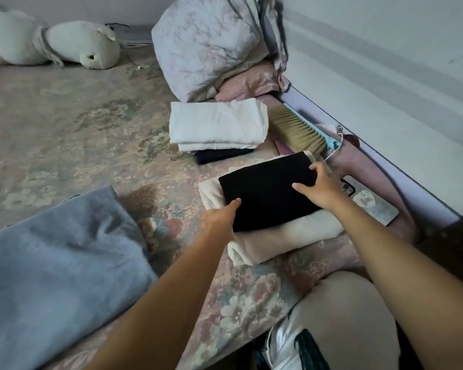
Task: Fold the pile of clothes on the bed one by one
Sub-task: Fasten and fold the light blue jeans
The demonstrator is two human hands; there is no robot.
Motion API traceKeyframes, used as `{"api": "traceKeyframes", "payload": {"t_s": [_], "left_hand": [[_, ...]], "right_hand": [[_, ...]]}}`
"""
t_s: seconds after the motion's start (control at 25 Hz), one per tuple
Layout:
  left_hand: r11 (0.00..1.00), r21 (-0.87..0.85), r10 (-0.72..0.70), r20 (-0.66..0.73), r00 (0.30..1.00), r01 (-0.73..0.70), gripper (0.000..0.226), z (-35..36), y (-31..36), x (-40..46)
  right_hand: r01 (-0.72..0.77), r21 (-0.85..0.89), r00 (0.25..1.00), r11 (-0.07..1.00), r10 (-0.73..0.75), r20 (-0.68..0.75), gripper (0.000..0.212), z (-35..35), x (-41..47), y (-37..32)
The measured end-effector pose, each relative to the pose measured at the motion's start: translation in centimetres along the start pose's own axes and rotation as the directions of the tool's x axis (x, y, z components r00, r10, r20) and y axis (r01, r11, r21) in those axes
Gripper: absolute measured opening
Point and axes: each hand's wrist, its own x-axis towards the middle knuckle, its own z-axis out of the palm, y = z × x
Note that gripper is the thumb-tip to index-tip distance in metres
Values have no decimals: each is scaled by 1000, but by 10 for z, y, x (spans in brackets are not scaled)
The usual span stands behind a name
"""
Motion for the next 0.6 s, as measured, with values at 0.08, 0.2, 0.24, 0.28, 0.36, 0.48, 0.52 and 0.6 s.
{"api": "traceKeyframes", "payload": {"t_s": [0.08, 0.2, 0.24, 0.28, 0.36, 0.48, 0.52, 0.6], "left_hand": [[996, -81, -31, 39, 999, 34, 85, 3, 6, 5], [992, -112, -36, 129, 991, 50, 59, 4, 13, 4], [997, -72, -17, 116, 993, 25, 55, 7, 14, 2], [1000, -29, 13, 99, 995, -10, 54, 10, 14, -1], [997, -11, 73, 87, 994, -72, 57, 16, 15, -5], [999, -39, 20, 128, 992, -15, 58, 17, 22, -8], [999, -37, -17, 157, 988, 23, 54, 17, 24, -10], [998, -20, -51, 205, 977, 57, 43, 16, 26, -15]], "right_hand": [[-101, 105, 993, 989, 94, 69, 101, 1, 5, 2], [-195, 68, 964, 978, 179, 196, 133, 4, 15, 10], [-215, 51, 951, 975, 197, 237, 129, 1, 17, 9], [-227, 39, 940, 973, 208, 271, 116, -2, 17, 4], [-254, 6, 903, 967, 234, 361, 95, -9, 18, -3], [-283, -61, 831, 957, 277, 482, 91, -16, 17, -10], [-287, -61, 823, 956, 279, 495, 89, -17, 15, -12], [-288, -35, 834, 957, 269, 482, 87, -18, 9, -12]]}}
